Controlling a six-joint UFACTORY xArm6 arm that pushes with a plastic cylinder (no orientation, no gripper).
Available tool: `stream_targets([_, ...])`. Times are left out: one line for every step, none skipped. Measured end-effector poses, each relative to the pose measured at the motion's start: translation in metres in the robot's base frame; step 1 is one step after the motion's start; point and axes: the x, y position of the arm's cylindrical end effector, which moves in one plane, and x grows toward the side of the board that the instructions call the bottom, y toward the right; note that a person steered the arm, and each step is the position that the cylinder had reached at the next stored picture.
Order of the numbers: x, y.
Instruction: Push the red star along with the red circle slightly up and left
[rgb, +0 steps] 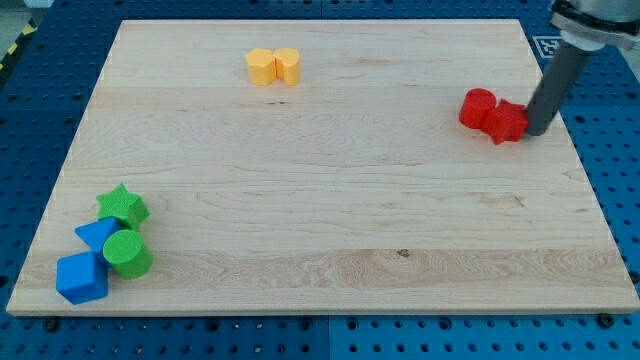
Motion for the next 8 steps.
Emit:
stream_targets([-0.001, -0.041])
stream_targets([-0.002, -0.072])
stream_targets([-0.002, -0.075])
stream_targets([-0.002, -0.093])
stream_targets([0.01, -0.116])
stream_targets([0.012, -0.161])
stream_targets([-0.011, -0.182])
stream_targets([-0.051, -0.171])
